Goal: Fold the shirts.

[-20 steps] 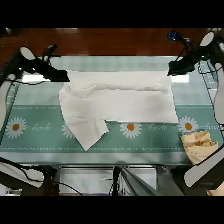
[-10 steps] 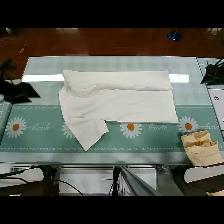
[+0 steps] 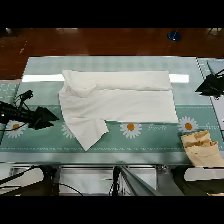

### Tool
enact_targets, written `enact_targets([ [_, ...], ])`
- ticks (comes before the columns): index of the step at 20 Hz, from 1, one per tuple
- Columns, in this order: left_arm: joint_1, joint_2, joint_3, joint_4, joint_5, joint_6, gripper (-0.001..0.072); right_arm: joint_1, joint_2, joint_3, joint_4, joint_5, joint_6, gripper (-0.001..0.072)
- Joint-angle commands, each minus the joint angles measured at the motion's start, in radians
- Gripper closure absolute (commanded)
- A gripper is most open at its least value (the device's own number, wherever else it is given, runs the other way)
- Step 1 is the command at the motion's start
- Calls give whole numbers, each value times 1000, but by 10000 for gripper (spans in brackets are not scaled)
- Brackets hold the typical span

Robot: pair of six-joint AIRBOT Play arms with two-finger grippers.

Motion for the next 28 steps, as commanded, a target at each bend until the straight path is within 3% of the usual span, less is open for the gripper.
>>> enact_targets([
  [1, -95, -28, -39, -18, 85, 5, 72, -4, 4, -12, 22, -2, -9, 311],
  [6, -230, -92, -38, -19, 231, -56, 73, -4, 4, -12, 22, 1, -9, 311],
  [7, -251, -103, -38, -20, 250, -68, 121, -4, 4, -12, 22, -1, -9, 312],
  [8, -270, -114, -37, -21, 265, -78, 213, -4, 4, -12, 22, -2, -9, 312],
  [9, -289, -127, -37, -21, 277, -79, 379, -4, 4, -12, 22, -1, -9, 312],
  [11, -309, -147, -37, -21, 286, -77, 629, -4, 5, -12, 22, 5, -8, 312],
  [12, -308, -149, -37, -21, 286, -77, 679, -4, 5, -12, 21, 9, -8, 312],
  [14, -293, -144, -37, -21, 278, -76, 680, -10, 4, -12, 10, 18, -9, 309],
  [16, -271, -144, -37, -21, 245, -47, 680, -31, 4, -19, -34, 38, -2, 185],
  [23, -209, -144, -37, -21, 207, -13, 680, -103, 4, -274, 106, 7, -45, 179],
  [28, -206, -144, -37, -21, 206, 3, 680, -58, 4, -420, 93, -72, -47, 180],
])
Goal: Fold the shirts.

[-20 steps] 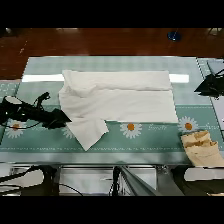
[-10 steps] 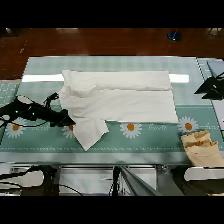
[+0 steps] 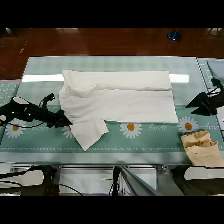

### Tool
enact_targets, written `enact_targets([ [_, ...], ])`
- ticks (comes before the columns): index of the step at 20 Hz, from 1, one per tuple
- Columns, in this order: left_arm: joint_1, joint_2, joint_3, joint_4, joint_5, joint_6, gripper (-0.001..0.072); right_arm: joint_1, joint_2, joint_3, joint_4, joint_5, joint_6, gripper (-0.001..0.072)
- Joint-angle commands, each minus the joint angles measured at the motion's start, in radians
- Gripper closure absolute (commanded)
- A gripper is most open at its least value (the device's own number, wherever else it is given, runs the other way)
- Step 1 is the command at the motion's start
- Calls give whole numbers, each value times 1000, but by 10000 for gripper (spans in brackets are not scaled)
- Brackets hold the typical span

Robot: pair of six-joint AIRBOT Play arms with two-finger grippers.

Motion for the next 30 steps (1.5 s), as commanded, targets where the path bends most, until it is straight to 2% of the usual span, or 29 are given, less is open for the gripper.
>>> enact_targets([
  [1, 4, 0, 0, -3, -9, 14, 680, 32, 0, -105, 7, -67, -6, 181],
  [6, 4, 0, 0, -3, -10, 18, 680, 88, 0, -177, 1, -119, -4, 189],
  [8, 4, 0, 0, -3, -10, 18, 680, 133, 0, -201, -8, -169, 27, 198],
  [9, 4, 0, 0, -3, -10, 18, 680, 157, 0, -211, -8, -200, 40, 266],
  [10, 4, 0, 0, -3, -10, 19, 680, 183, 0, -215, -7, -226, 53, 375],
  [11, 4, 0, 2, -3, -10, 23, 680, 209, 1, -214, -2, -239, 55, 571],
  [12, 4, 1, 9, -4, -13, 34, 680, 229, 1, -210, 16, -237, 53, 684],
  [15, 4, 31, 81, -34, -82, 79, 682, 237, 74, -175, 110, -206, -33, 684],
  [18, 6, 123, 222, -117, -104, 82, 682, 236, 234, -82, 129, -249, -60, 685],
  [20, 0, 160, 349, -192, -27, 82, 683, 245, 304, -34, 210, -357, -61, 685],
  [23, -44, 119, 515, -210, 75, 77, 683, 298, 300, 0, 278, -546, -61, 685],
  [27, -66, -32, 660, -210, 89, 48, 682, 376, 189, 0, 348, -747, -70, 685],
  [30, -60, -140, 722, -213, 98, 31, 683, 392, 91, 0, 505, -898, -99, 685],
])
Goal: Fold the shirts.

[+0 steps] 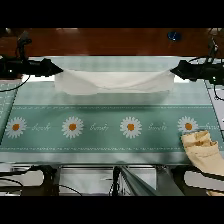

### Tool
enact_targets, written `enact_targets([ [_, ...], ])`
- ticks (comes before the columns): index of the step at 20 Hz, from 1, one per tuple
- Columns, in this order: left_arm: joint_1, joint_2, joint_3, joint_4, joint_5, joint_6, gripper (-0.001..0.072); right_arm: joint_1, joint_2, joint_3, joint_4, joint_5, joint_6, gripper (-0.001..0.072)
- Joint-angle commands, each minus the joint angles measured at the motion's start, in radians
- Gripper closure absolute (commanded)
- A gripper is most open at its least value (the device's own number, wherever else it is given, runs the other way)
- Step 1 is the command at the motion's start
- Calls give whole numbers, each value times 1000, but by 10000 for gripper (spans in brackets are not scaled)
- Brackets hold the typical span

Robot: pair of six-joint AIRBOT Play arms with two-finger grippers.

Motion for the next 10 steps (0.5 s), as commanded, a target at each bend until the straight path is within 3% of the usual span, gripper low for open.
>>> enact_targets([
  [1, 0, -115, 89, -14, 39, -27, 682, 25, -103, 9, 191, -201, -40, 685],
  [6, 0, -197, 119, -15, 170, -29, 682, 25, -233, 116, 216, -241, -44, 685],
  [10, -2, -266, 119, -15, 183, -29, 682, 25, -298, 171, 213, -259, -43, 685],
])
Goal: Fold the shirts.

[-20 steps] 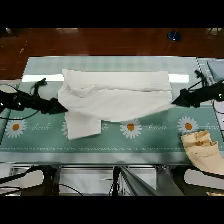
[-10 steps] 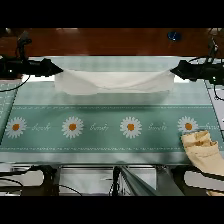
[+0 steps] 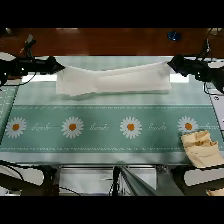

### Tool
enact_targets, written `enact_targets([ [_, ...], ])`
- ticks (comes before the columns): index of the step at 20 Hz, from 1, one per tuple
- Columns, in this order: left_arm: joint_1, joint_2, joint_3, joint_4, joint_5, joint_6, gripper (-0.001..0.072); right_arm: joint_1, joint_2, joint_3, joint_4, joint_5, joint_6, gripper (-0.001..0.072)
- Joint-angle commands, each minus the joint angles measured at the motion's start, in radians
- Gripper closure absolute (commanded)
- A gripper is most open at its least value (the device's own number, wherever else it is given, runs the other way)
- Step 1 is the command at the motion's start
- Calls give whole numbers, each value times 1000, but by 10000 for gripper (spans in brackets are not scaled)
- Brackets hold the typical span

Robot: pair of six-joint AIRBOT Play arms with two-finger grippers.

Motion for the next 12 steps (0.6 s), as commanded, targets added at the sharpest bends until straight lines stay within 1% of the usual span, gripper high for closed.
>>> enact_targets([
  [1, -1, -63, 6, 0, 35, -1, 681, 2, -60, 36, -9, -33, -2, 685],
  [5, -2, -100, 8, -8, 92, 1, 681, 2, -96, 36, -43, -34, -2, 684],
  [8, -2, -119, 10, -56, 128, 3, 676, 2, -117, 36, -48, -26, -2, 683],
  [9, -3, -122, 10, -60, 141, 3, 638, 2, -125, 36, -49, -14, -2, 682],
  [10, -4, -123, 10, -60, 157, 2, 546, 2, -131, 36, -50, -3, -2, 633],
  [11, -3, -122, 11, -60, 172, 2, 415, 2, -134, 36, -50, 8, -3, 508],
  [12, 0, -122, 17, -60, 182, 3, 302, 2, -132, 37, -48, 15, -3, 435],
])
